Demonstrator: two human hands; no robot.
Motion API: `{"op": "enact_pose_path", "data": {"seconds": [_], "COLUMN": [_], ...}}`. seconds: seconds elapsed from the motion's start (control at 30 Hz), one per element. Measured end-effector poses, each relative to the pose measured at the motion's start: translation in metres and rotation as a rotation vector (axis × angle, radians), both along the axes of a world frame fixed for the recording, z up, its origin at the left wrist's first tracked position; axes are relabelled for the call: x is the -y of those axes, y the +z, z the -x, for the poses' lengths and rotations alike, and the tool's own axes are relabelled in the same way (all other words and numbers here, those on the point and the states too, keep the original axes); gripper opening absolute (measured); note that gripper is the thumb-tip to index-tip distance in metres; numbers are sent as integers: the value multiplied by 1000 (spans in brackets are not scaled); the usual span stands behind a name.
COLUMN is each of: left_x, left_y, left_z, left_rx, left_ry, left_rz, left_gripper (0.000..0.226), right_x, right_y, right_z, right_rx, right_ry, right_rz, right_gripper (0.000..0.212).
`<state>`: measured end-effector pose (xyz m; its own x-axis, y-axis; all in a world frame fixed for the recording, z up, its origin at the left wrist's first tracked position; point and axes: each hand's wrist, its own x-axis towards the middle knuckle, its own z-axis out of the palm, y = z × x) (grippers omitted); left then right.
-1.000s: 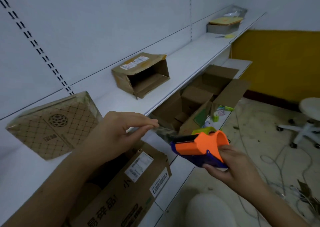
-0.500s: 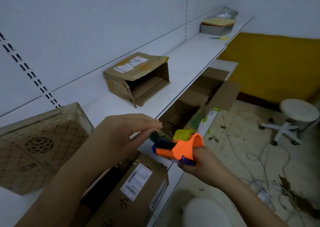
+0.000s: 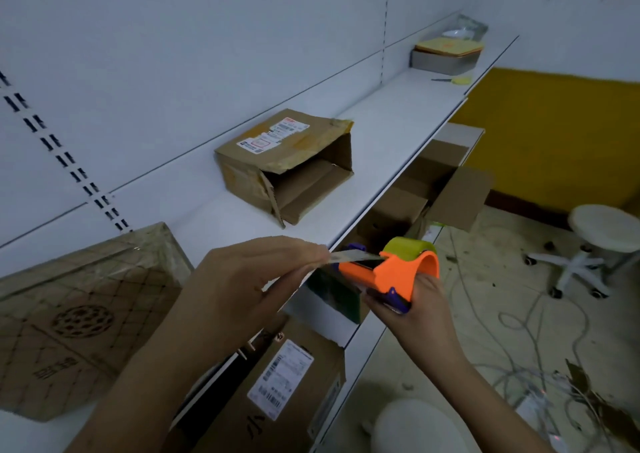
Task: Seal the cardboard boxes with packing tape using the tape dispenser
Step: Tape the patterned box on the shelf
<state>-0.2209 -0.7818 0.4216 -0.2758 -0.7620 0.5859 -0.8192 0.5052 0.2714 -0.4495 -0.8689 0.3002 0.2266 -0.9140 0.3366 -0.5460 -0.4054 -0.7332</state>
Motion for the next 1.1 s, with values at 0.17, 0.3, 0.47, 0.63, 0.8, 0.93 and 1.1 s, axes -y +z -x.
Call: {"op": "enact_pose_path", "data": {"seconds": [0.17,0.3,0.47,0.63,0.8,0.93,1.1], "left_x": [6,13,18,36,37,41,46], "left_y": [-24,-46,-48,-64,-77,-90,-101], "left_z": [25,51,56,52,65,80,100], "left_rx": [185,168,170,117,208,200,144], "left_ry": [85,169,253,238,308,323,385], "left_rz": [357,488,508,492,422,288,83], "left_gripper": [32,31,37,28,29,43,49], "right_x": [4,-7,-20,-20,-13,-7,-6], "right_y": [18,28,43,52,55,62,68], "right_z": [1,-6,-8,-3,4,12,22], "right_rx": [-23,-20,39,107,303,581,922], "right_ry": [-139,-147,-101,-27,94,207,380], "right_rz": [-36,-258,-396,-542,-852,-1085,-1161], "right_gripper": [37,42,42,41,52,51,54]}}
